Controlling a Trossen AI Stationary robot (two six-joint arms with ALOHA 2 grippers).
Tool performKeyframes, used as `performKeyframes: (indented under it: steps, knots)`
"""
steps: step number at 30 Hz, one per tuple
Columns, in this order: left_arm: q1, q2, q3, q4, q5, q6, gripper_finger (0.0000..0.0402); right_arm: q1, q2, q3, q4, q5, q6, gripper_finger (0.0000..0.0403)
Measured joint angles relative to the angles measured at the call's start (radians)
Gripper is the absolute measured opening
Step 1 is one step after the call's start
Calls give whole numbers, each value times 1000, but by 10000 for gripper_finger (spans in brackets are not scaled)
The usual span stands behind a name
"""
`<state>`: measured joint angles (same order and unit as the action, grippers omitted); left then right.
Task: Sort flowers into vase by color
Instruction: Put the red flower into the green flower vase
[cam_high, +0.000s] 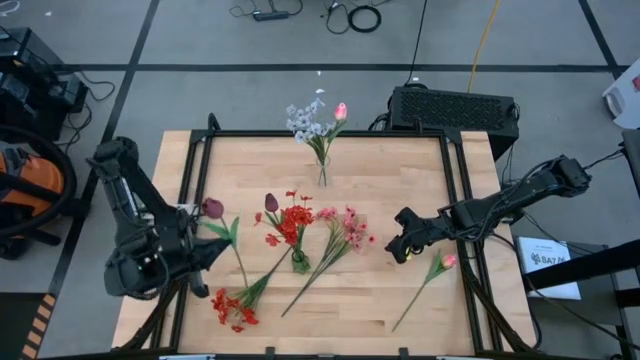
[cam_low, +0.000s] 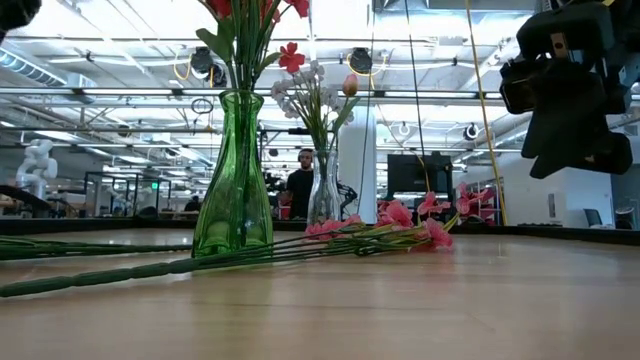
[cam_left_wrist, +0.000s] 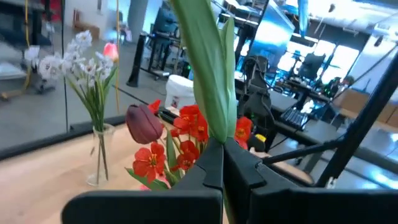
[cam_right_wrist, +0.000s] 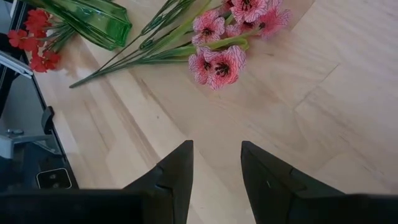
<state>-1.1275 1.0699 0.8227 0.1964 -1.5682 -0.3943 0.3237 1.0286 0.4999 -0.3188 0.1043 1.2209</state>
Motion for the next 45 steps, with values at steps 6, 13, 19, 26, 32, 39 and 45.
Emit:
performKeyframes:
  steps: [6,13,19,26,32,39,45]
  knots:
    - [43,94,0,30,-5,96,0,0,0,0,0,7,-2,125]
    - [112,162,0,35,196,307,0,-1,0,0,0,8,21,125]
    - [157,185,0,101,233,333,0,-1,0,0,0,29,31,125]
    - [232,235,0,346,405,564,0,-1,0,0,0,58,43,125]
    - [347,276,0,529,535,741,0,-1,0,0,1,58,51,125]
    - [452,281,0,537,676,779,0,-1,0,0,2,58,51,125]
    - [500,281,0,535,731,867,0,-1,0,0,3,58,51,125]
